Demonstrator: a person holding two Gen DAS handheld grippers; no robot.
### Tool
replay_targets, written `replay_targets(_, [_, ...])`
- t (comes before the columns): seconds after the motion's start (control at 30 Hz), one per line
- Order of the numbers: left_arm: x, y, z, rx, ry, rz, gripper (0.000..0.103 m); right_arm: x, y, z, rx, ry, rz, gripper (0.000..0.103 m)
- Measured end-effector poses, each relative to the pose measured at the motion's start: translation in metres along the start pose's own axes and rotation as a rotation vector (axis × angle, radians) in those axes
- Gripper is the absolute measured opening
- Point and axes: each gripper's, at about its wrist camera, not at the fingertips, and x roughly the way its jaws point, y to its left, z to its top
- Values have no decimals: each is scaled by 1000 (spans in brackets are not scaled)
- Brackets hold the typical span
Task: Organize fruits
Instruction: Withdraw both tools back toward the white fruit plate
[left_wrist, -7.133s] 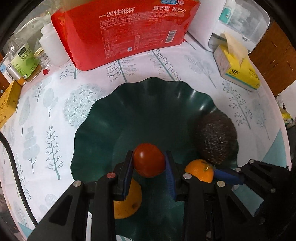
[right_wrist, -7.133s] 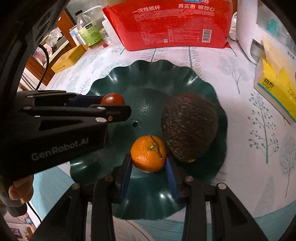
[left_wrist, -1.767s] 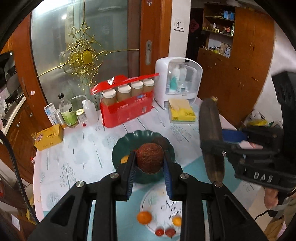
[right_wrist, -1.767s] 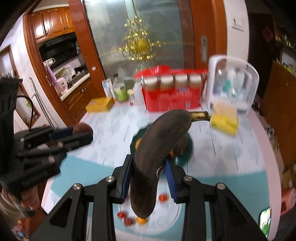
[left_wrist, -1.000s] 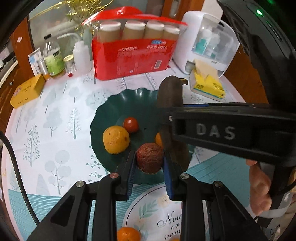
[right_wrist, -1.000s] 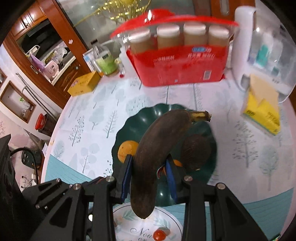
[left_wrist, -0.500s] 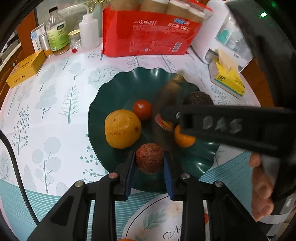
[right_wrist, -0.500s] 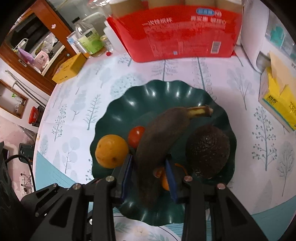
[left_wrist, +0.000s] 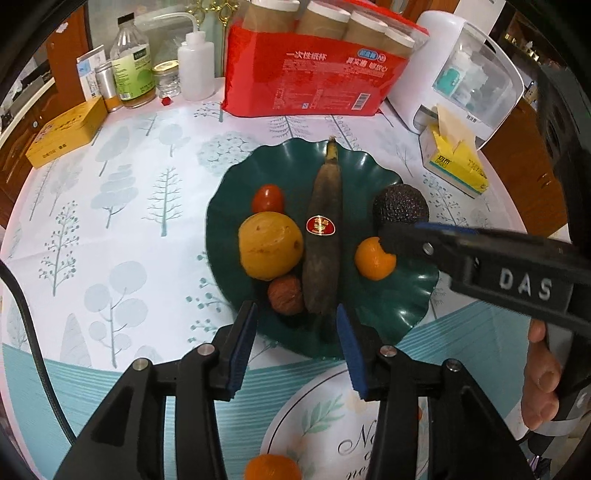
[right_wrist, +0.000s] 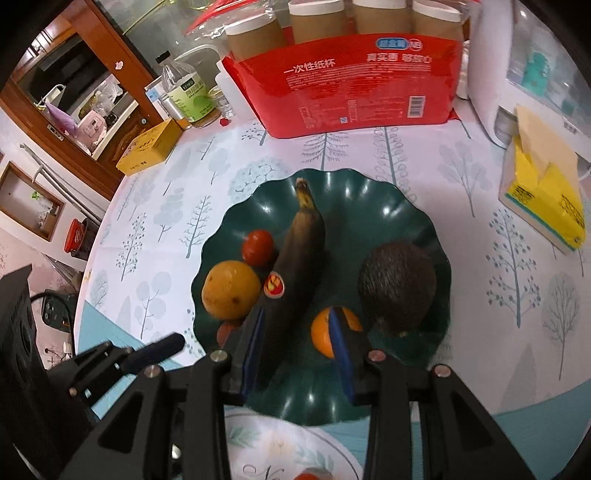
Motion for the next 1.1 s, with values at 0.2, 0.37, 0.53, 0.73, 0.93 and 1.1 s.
replay_targets(0.2, [-32,5,-8,-1,-37,-3,52,-27,11,-25,-27,-37,-18,36])
replay_targets(0.37, [-66,5,-16,11,-84,-11,52,-56,22,-48,-41,-76,-23,36])
replay_targets(0.53, [-102,1,-28,44,-126,-19,52,-90,38,-72,-67,-135,-42,36])
replay_targets(0.73, [-143,-9,-42,80,-180,-29,60,-134,56,-100,-81,-214,-54,36])
replay_targets(0.93, [-174,-16,-59,109,-221,-45,72,-159,76,-125,-108,-257,-69,36])
replay_targets(1.1, [-188,-15,-73,119,-241,-45,79,-170,88,-145,-117,-284,-73,36])
